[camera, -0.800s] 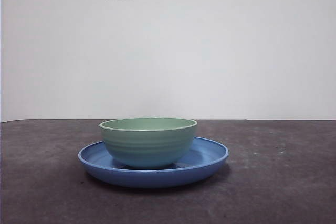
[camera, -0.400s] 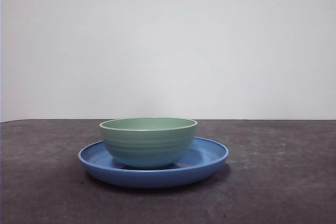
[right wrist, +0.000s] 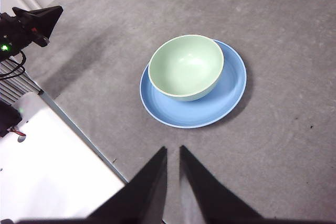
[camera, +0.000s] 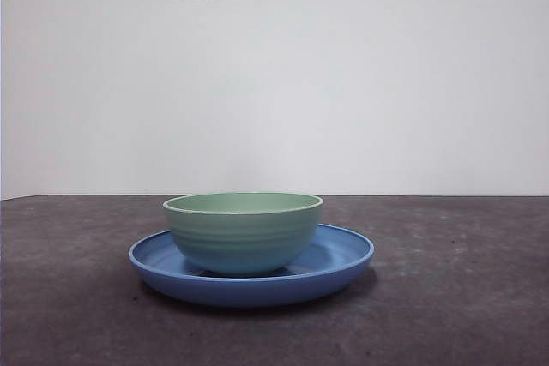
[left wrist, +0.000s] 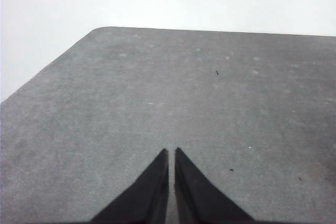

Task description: Place the green bowl on the blue plate

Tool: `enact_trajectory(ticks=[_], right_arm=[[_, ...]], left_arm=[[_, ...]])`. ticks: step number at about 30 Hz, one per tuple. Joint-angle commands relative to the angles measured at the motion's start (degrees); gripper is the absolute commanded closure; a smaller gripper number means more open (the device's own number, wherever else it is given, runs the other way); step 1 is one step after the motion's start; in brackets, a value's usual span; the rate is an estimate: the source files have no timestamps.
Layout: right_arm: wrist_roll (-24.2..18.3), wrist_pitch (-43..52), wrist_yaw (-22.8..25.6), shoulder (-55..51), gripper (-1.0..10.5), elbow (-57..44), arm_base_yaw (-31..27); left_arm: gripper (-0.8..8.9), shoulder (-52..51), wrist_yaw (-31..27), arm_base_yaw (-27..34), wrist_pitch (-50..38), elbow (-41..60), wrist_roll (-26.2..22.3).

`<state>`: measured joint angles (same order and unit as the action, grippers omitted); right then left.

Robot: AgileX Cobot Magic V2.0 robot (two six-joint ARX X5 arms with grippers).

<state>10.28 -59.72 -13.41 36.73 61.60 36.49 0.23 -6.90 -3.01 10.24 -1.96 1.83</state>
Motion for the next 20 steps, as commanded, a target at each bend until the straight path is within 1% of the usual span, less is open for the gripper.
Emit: enact_trajectory(ticks=[1,6,12,20], right_arm=[[-0.3,0.6,0.0,0.1,9.1,0.4,0.5],[-0.3,0.6,0.0,0.1,9.1,0.4,0.5],[-0.3,0.6,0.0,0.1,9.1,0.4,0.5],[-0.3,0.6,0.0,0.1,9.1,0.4,0.5]], left_arm=[[7.94,0.0,1.3,0.2,0.3,1.3,-2.6],[7.94,0.0,1.6,0.2,0.4,1.3,-3.1],[7.94,0.0,1.6,0.2,0.4,1.3,-8.7],[7.94,0.0,1.6,0.7,0.4,1.3,-8.4]])
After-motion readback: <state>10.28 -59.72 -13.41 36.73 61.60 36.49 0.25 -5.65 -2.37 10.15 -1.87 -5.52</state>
